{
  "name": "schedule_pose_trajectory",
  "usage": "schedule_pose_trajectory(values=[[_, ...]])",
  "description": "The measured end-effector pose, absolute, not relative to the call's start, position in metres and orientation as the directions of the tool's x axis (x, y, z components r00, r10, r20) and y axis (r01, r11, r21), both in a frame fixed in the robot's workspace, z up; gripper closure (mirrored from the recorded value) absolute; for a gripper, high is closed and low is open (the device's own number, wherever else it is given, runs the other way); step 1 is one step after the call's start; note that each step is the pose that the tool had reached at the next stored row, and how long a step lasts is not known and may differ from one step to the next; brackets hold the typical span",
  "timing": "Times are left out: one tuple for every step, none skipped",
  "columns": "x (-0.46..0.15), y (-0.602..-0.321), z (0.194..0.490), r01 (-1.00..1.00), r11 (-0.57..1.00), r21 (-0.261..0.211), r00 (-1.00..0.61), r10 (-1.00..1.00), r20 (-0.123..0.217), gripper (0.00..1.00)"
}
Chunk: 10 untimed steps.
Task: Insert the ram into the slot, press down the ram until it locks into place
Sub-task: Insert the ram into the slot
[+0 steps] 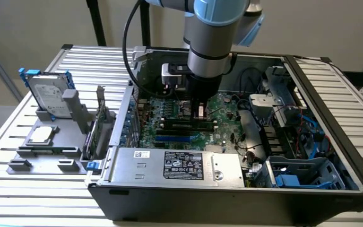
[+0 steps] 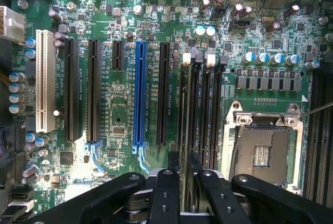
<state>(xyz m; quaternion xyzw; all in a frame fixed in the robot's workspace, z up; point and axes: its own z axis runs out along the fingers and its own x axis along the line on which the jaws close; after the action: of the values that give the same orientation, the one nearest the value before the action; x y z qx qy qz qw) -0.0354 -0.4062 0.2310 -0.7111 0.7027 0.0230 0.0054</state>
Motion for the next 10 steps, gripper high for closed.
schedule_pose_trajectory(values=[[-0.035,-0.406,0.234,-1.000,-0.012,0.025,0.011,-0.999,-0.040,0.78],[-0.036,-0.406,0.237,-1.000,-0.012,0.025,0.011,-0.999,-0.040,0.78],[-0.036,-0.406,0.240,-1.000,-0.012,0.025,0.011,-0.999,-0.040,0.78],[-0.036,-0.406,0.242,-1.000,-0.012,0.025,0.011,-0.999,-0.040,0.78],[-0.037,-0.406,0.245,-1.000,-0.012,0.025,0.011,-0.999,-0.040,0.78],[-0.038,-0.406,0.246,-1.000,-0.012,0.025,0.011,-0.999,-0.040,0.78],[-0.038,-0.406,0.246,-1.000,-0.012,0.024,0.011,-0.999,-0.041,0.78],[-0.038,-0.406,0.246,-1.000,-0.012,0.024,0.011,-0.999,-0.041,0.78],[-0.038,-0.406,0.246,-1.000,-0.012,0.024,0.011,-0.999,-0.041,0.78],[-0.038,-0.406,0.246,-1.000,-0.012,0.024,0.011,-0.999,-0.041,0.78]])
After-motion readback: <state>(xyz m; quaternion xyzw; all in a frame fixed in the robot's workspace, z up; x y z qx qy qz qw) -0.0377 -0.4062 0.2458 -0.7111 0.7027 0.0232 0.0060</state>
